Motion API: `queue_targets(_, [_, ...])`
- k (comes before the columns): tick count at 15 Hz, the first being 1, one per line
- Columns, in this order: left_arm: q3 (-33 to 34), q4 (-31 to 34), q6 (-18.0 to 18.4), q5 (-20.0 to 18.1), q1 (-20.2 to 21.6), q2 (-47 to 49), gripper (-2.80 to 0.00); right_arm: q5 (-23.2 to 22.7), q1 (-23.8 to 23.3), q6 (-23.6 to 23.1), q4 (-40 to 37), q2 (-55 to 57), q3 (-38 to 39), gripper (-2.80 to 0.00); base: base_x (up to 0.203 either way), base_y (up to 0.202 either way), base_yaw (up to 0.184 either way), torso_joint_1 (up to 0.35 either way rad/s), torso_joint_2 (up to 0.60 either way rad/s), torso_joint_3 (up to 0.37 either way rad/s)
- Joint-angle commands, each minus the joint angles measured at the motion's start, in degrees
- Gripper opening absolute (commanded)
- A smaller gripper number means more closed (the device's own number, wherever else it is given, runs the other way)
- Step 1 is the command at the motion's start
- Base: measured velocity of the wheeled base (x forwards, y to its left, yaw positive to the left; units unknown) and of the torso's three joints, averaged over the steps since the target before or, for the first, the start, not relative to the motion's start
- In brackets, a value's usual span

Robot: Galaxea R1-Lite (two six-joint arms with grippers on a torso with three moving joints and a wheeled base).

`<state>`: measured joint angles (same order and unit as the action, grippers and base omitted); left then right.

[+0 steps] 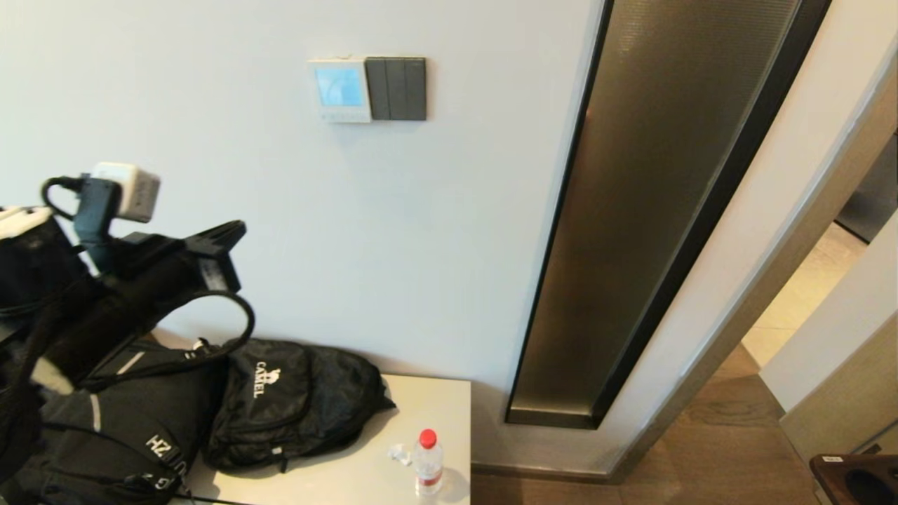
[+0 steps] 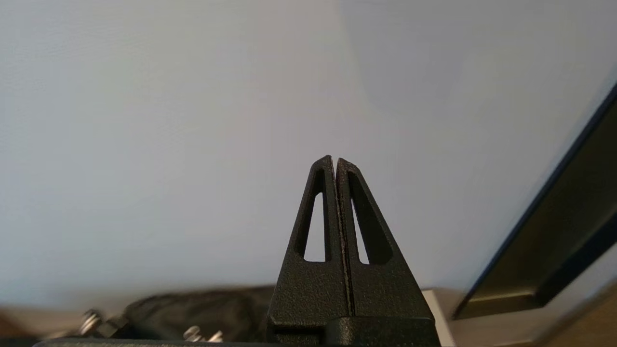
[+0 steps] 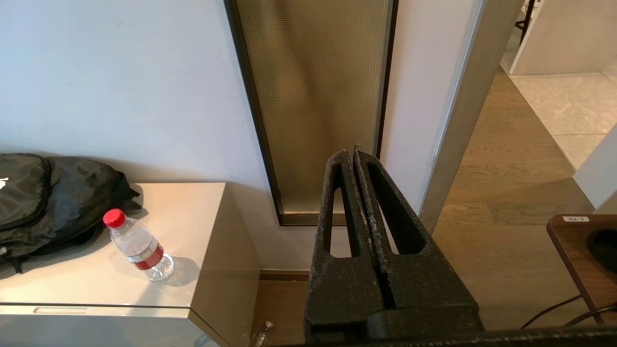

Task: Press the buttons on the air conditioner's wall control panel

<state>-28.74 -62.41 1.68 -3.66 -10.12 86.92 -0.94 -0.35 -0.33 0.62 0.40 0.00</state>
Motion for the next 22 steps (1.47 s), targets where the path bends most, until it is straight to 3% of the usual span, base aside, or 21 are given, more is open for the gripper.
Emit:
queue_targets(1, [9.7, -0.9, 0.1, -0.4, 5.6, -14.7, -2.8, 0.0, 0.0, 0.1, 0.0, 0.0, 0.0, -2.8, 0.0, 0.0, 0.0, 0.0, 0.0, 0.0])
queue_targets(3, [15.1, 0.3, 0.5, -0.8, 9.6, -24.5, -2.8, 0.0, 0.0, 0.1, 0.0, 0.0, 0.0, -2.8, 0.0, 0.0, 0.0, 0.0, 0.0, 0.0])
queue_targets(5, [17.5, 5.9, 0.8, -0.9, 12.0, -34.7, -2.8, 0.0, 0.0, 0.1, 0.0, 0.0, 0.0, -2.8, 0.0, 0.0, 0.0, 0.0, 0.0, 0.0])
queue_targets(8, [17.5, 26.3, 1.1, -1.0, 13.4, -53.8, -2.8, 0.0, 0.0, 0.1, 0.0, 0.0, 0.0, -2.8, 0.0, 0.0, 0.0, 0.0, 0.0, 0.0])
queue_targets(10, [15.7, 47.4, 1.3, -2.0, 12.9, -65.4, -2.8, 0.0, 0.0, 0.1, 0.0, 0.0, 0.0, -2.8, 0.0, 0.0, 0.0, 0.0, 0.0, 0.0])
queue_targets(11, [15.2, 54.8, 1.3, -3.1, 10.7, -69.0, -2.8, 0.0, 0.0, 0.1, 0.0, 0.0, 0.0, -2.8, 0.0, 0.0, 0.0, 0.0, 0.0, 0.0])
queue_targets(12, [15.6, 57.8, 1.3, -3.9, 7.2, -70.7, -2.8, 0.0, 0.0, 0.1, 0.0, 0.0, 0.0, -2.8, 0.0, 0.0, 0.0, 0.0, 0.0, 0.0])
queue_targets(14, [18.5, 59.3, 1.3, -5.4, 5.0, -70.9, -2.8, 0.0, 0.0, 0.1, 0.0, 0.0, 0.0, -2.8, 0.0, 0.0, 0.0, 0.0, 0.0, 0.0])
queue_targets(18, [27.8, 50.4, 1.2, -5.4, 5.0, -71.2, -2.8, 0.0, 0.0, 0.1, 0.0, 0.0, 0.0, -2.8, 0.0, 0.0, 0.0, 0.0, 0.0, 0.0])
queue_targets(22, [28.7, 49.9, 0.4, 2.5, 5.0, -71.2, -2.8, 0.0, 0.0, 0.1, 0.0, 0.0, 0.0, -2.8, 0.0, 0.0, 0.0, 0.0, 0.0, 0.0])
